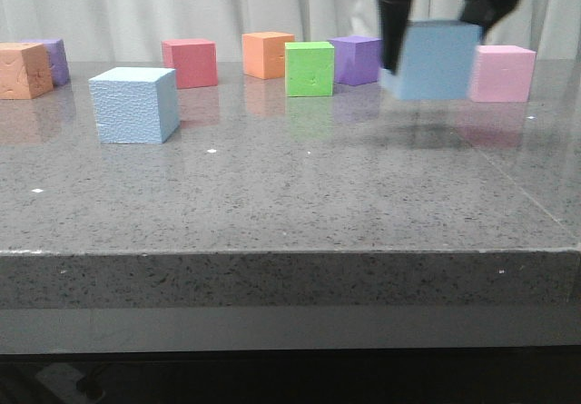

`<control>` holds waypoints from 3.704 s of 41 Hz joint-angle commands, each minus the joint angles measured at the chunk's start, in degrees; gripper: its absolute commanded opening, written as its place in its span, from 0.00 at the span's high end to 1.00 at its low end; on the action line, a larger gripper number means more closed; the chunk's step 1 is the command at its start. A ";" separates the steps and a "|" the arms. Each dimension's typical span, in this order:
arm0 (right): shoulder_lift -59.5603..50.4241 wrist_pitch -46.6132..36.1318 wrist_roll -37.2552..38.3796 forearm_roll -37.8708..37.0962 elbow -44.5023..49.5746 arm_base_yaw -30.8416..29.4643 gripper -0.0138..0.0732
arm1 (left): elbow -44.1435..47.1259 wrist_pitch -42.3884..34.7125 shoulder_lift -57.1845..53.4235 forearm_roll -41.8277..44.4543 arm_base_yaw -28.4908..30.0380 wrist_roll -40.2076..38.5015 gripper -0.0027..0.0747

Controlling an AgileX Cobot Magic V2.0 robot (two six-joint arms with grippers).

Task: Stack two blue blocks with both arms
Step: 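Carry the blue cube with the right gripper to table center and set it down, then open the right gripper and lift it away from the cube, then move the left gripper toward the other light blue cube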

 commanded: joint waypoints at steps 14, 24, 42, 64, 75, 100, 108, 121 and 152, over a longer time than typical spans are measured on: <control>5.28 0.06 15.17 -8.55 -7.95 10.05 0.39 | -1.93 -4.51 0.69 -0.31 -0.40 -0.41 0.52; 8.49 -0.80 15.81 -7.97 -9.43 10.16 0.38 | -1.93 -4.51 0.69 -0.31 -0.40 -0.41 0.52; 6.83 -0.98 14.13 -7.08 -9.43 9.99 0.08 | -1.93 -4.51 0.69 -0.31 -0.40 -0.41 0.52; -18.92 4.88 -15.86 3.62 0.94 8.16 0.08 | -1.93 -4.51 0.69 -0.31 -0.40 -0.41 0.52; -36.65 -5.34 -19.39 3.62 17.10 8.16 0.08 | -1.93 -4.51 0.69 -0.31 -0.40 -0.41 0.52; -59.81 -14.50 -24.11 3.51 42.44 8.16 0.08 | -1.93 -4.51 0.69 -0.31 -0.40 -0.41 0.52; -60.15 -13.28 -24.11 3.11 42.43 8.16 0.08 | -1.93 -4.59 0.72 -0.31 -0.40 -0.41 0.52; -60.15 -11.13 -24.05 3.76 42.43 8.16 0.08 | -1.34 -6.49 1.34 -0.31 -0.65 -0.41 0.51; -60.15 -11.13 -24.05 3.76 42.43 8.16 0.08 | -7.42 -15.54 24.64 -0.31 -16.75 0.28 0.19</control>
